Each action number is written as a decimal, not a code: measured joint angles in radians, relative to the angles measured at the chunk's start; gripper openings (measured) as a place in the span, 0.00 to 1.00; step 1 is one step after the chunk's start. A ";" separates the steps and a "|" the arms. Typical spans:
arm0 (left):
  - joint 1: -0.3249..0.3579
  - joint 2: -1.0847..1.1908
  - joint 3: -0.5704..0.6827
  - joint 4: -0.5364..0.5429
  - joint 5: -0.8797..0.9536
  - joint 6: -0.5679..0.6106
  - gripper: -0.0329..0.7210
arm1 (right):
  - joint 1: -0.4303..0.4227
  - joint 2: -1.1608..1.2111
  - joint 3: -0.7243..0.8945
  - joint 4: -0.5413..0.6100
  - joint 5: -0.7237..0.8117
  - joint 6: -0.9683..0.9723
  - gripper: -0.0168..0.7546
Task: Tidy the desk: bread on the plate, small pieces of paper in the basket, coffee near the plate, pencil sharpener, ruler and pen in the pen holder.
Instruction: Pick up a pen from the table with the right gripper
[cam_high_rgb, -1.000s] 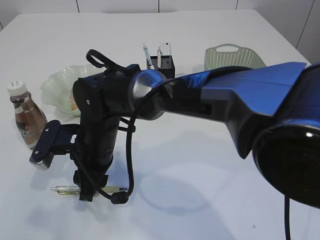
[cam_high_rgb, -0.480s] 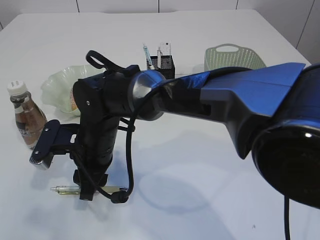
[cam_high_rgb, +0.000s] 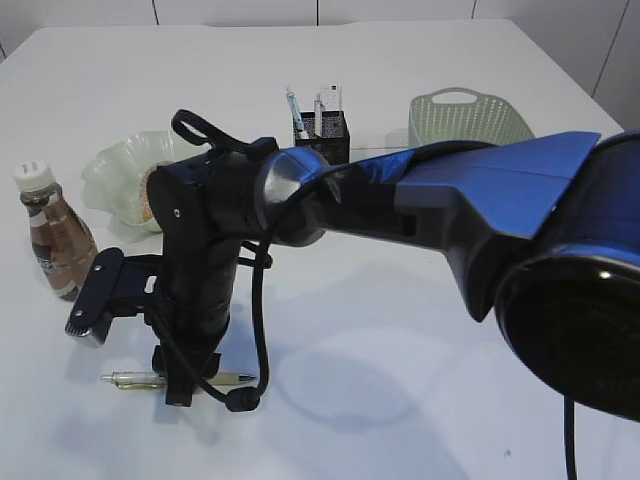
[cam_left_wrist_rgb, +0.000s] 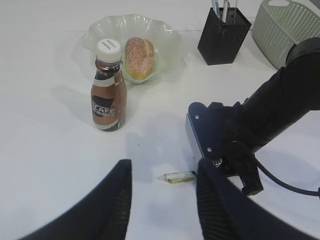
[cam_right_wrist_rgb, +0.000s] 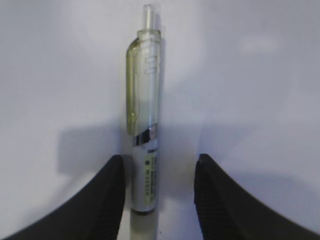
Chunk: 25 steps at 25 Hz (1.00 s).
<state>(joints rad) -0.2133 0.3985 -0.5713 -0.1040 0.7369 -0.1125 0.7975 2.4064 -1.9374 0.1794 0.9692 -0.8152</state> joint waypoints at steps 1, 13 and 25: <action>0.000 0.000 0.000 0.000 0.000 0.000 0.44 | 0.000 0.000 0.000 -0.005 0.004 0.000 0.50; 0.000 0.000 0.000 0.000 0.009 0.000 0.44 | 0.000 0.000 -0.002 -0.030 0.018 -0.002 0.25; 0.000 0.000 0.000 0.000 0.036 0.000 0.44 | 0.000 0.000 -0.008 -0.030 0.119 0.000 0.14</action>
<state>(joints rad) -0.2133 0.3985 -0.5713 -0.1036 0.7734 -0.1125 0.7975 2.4064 -1.9458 0.1489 1.0882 -0.8153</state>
